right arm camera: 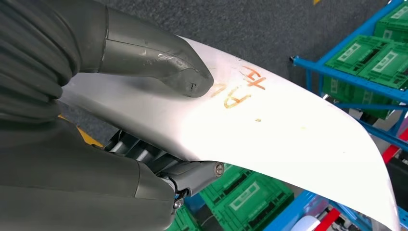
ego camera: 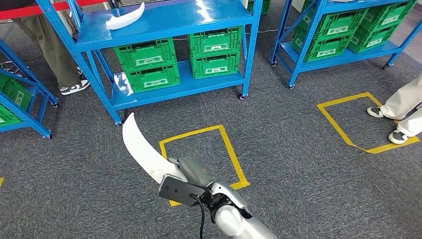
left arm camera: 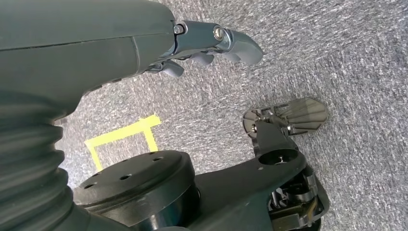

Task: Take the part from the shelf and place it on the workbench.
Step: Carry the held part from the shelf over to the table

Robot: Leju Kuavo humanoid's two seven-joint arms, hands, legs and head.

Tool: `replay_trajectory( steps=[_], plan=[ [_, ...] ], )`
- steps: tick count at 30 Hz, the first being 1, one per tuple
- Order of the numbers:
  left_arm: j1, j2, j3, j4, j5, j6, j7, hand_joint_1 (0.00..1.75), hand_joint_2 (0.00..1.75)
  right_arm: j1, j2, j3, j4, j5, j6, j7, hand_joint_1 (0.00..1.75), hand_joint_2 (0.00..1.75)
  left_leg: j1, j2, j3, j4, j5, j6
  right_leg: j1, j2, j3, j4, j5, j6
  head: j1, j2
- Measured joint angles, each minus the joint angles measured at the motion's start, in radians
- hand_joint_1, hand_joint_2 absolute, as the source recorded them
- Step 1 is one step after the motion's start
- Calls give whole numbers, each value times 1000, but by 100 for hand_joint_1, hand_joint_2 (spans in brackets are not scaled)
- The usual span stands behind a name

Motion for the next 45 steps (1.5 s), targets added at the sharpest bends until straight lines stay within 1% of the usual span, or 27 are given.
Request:
replay_trajectory(
  steps=[11,13,15,16,18,20,21,22,24,25,26,28,29,30,31,32,34,35,36,37,38,39,41,42,43,44,45],
  plan=[
    [-17,3,3,-2,-16,0,15,0,175,57,-18,-19,-89,-53,16,-41,175,175,0,0,-1,2,0,0,-1,0,1,-1,1,2,0,0],
    [-19,6,3,-3,-15,0,13,0,175,65,-19,-23,-104,-44,6,-51,175,175,-4,0,-1,-2,-3,10,-5,-2,7,-10,5,10,-1,0],
    [-19,7,3,-4,-14,0,10,0,175,70,-21,-25,-116,-38,-5,-63,175,175,1,-2,21,-37,9,29,-5,-4,22,-21,5,19,-2,0],
    [-20,6,3,-4,-13,0,8,0,175,71,-23,-26,-119,-38,-10,-68,175,175,4,-3,35,-59,21,37,-4,-3,24,-10,-11,22,-2,0],
    [-22,4,3,-4,-13,0,7,0,175,71,-28,-30,-122,-41,-17,-76,175,175,10,-8,46,-82,40,41,-5,-1,-3,72,-80,28,0,0],
    [-23,5,3,-4,-13,0,7,0,175,73,-34,-35,-123,-43,-21,-76,175,175,14,-17,31,-79,49,33,-11,0,-43,181,-149,37,1,0],
    [-23,5,3,-4,-13,0,7,0,175,74,-37,-37,-123,-44,-22,-76,175,175,17,-24,20,-73,52,28,-15,0,-47,204,-161,42,1,0],
    [-22,5,3,-4,-13,0,8,0,175,75,-39,-38,-124,-45,-23,-76,175,175,21,-30,6,-65,56,22,-20,0,-31,188,-153,47,1,0],
    [-22,5,3,-4,-13,0,8,0,175,75,-41,-39,-125,-46,-25,-76,175,175,32,-48,-26,-38,63,4,-29,14,39,85,-116,58,1,0],
    [-22,7,3,-5,-13,0,9,0,175,75,-41,-40,-127,-46,-25,-76,175,175,34,-57,-41,-21,63,-7,-31,30,62,41,-103,60,5,0],
    [-23,7,3,-5,-13,0,10,0,175,76,-41,-40,-130,-46,-27,-75,175,175,34,-65,-52,-8,62,-18,-32,41,72,22,-96,53,6,0],
    [-22,9,3,-7,-13,0,11,0,175,77,-41,-42,-135,-43,-30,-75,175,175,32,-75,-60,-2,59,-35,-29,45,62,31,-92,28,6,0],
    [-20,9,3,-6,-13,0,11,0,175,77,-41,-42,-137,-40,-33,-75,175,175,33,-78,-61,-8,63,-40,-29,32,59,37,-87,14,2,0],
    [-18,11,3,-6,-13,0,11,0,175,76,-41,-42,-139,-37,-34,-75,175,175,34,-74,-65,-7,60,-42,-29,23,56,38,-81,4,-1,0],
    [-16,12,3,-6,-13,0,12,0,175,76,-41,-42,-142,-34,-36,-75,175,175,34,-62,-74,12,40,-42,-29,12,51,37,-73,-4,-4,0],
    [-14,13,3,-5,-14,0,13,0,175,76,-40,-42,-145,-31,-38,-75,175,175,34,-45,-90,55,3,-41,-28,1,45,35,-64,-10,-7,0],
    [-15,12,3,-5,-14,0,13,0,175,77,-41,-42,-151,-29,-42,-74,175,175,31,-12,-133,198,-104,-38,-23,-21,33,33,-54,-16,-11,0],
    [-16,12,3,-5,-14,0,13,0,175,78,-42,-42,-151,-28,-43,-74,175,175,31,-4,-147,265,-145,-38,-20,-34,27,33,-50,-16,-12,0],
    [-16,12,3,-5,-14,0,13,0,175,78,-43,-42,-152,-28,-43,-74,175,175,30,0,-145,304,-170,-36,-16,-48,22,33,-48,-17,-12,0],
    [-16,12,3,-5,-14,0,13,0,175,79,-44,-42,-152,-28,-44,-74,175,175,28,2,-123,307,-178,-32,-13,-61,19,33,-47,-16,-12,0],
    [-16,13,3,-5,-14,0,13,0,175,80,-45,-42,-152,-28,-44,-74,175,175,24,8,-78,266,-171,-25,-11,-75,18,33,-46,-16,-12,0],
    [-17,13,3,-5,-14,0,14,0,175,79,-46,-42,-154,-28,-45,-74,175,175,18,23,-21,201,-158,-16,-10,-87,20,33,-46,-15,-12,0],
    [-20,13,3,-5,-14,0,14,0,175,79,-46,-42,-158,-26,-46,-74,175,175,5,59,68,84,-138,-2,-5,-108,26,33,-48,-9,-12,0],
    [-21,13,3,-5,-14,0,15,0,175,78,-47,-43,-160,-26,-46,-73,175,175,0,68,85,59,-134,1,-3,-116,30,32,-48,-4,-11,0],
    [-22,13,3,-5,-14,0,16,0,175,78,-47,-43,-161,-25,-46,-73,175,175,-3,66,88,52,-133,1,-1,-124,33,29,-47,1,-11,0],
    [-21,13,3,-5,-14,0,18,0,175,77,-47,-43,-161,-24,-47,-73,175,175,-4,55,88,48,-129,4,-2,-131,37,25,-46,7,-11,0],
    [-20,13,3,-5,-14,0,20,0,175,76,-48,-43,-161,-25,-47,-72,175,175,-1,45,89,43,-126,7,-3,-124,40,25,-49,14,-10,0]
  ],
)
